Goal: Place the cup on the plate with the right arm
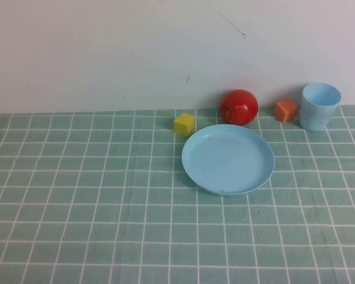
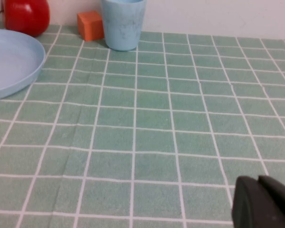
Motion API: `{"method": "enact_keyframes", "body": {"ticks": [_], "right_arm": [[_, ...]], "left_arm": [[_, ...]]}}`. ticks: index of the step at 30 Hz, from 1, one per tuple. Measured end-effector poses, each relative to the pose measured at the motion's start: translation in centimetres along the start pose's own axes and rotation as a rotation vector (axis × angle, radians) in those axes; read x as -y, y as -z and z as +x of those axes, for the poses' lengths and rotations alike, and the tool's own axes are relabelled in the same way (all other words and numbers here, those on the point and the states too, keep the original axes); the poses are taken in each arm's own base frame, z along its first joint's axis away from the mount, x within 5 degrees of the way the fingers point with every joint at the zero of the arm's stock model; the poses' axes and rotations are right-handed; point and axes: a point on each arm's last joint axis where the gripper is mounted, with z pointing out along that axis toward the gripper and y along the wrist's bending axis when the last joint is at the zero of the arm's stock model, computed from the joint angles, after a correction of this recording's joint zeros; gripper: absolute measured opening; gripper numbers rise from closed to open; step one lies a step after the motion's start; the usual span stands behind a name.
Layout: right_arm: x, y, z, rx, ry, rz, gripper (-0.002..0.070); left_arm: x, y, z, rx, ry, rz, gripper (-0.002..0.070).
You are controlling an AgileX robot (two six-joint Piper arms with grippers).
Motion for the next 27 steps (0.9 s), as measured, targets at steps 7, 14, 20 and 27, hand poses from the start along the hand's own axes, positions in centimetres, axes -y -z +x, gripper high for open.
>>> {"method": "enact_keyframes", "body": {"ticks": [7,14,20,27], "right_arm": [[0.17,0.0,0.04,-0.005,0.044,0.019,-0.0003],[0.22,0.0,0.05,-0.006,0.057,0.024,-0.0003],[0.23,0.0,0.05,-0.006,0.058,0.025,-0.0003],[0.23,0.0,0.05,-0.006,0.058,0.025,-0.0003]], "left_arm": [[0.0,0.0,0.0,0.0,0.0,0.0,-0.0003],[0.0,0.0,0.0,0.0,0.0,0.0,-0.0003],[0.0,0.0,0.0,0.0,0.0,0.0,-0.0003],[0.0,0.0,0.0,0.0,0.0,0.0,-0.0003]]}}
